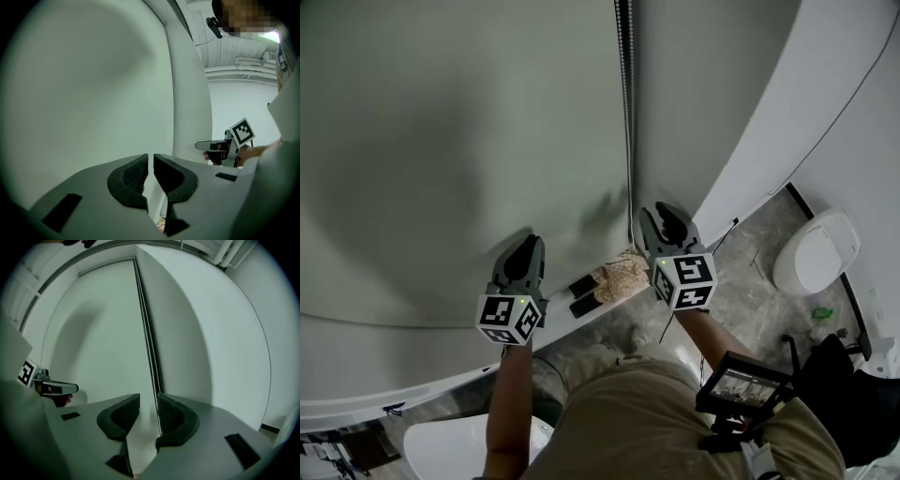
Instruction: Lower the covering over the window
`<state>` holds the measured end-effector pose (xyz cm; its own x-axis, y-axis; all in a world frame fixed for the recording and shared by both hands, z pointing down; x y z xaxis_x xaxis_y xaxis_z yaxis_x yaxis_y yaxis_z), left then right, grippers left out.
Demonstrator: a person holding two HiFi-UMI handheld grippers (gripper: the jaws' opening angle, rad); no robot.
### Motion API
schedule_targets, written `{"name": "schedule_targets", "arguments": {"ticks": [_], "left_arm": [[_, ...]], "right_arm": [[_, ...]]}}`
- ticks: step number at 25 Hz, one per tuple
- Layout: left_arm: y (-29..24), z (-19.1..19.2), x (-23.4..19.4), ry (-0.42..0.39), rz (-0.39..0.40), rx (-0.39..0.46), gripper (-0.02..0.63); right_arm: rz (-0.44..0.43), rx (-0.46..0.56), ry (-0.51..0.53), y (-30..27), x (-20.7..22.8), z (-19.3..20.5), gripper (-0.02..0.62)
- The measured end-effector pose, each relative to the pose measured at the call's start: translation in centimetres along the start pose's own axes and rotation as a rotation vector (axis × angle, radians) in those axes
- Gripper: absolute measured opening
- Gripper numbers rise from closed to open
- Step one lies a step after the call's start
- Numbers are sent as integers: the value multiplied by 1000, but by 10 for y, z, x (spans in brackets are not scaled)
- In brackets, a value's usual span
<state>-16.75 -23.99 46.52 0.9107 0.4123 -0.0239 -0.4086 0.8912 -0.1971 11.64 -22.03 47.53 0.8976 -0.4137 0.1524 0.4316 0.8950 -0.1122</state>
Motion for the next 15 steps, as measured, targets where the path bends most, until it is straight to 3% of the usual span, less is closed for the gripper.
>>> {"name": "schedule_targets", "arguments": {"ticks": [9, 15], "left_arm": [[14, 0, -6, 16, -45, -1, 51], [-6, -7, 2, 5, -12, -7, 48]], "right_arm": [[-31, -39, 4, -1, -12, 12, 118], [20, -50, -2, -6, 0, 8, 110]]}}
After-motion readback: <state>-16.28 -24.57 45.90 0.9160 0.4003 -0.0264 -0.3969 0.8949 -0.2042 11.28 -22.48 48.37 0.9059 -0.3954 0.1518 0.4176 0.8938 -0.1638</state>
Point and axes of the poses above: the fingertips, and each gripper's own axes: y backward along the fingers, x to its right, z out of its underside, the point moved 7 cm from there along y, backward along the fingers, and after that the axes turned 14 degrees about -z, right-handed, at the moved point
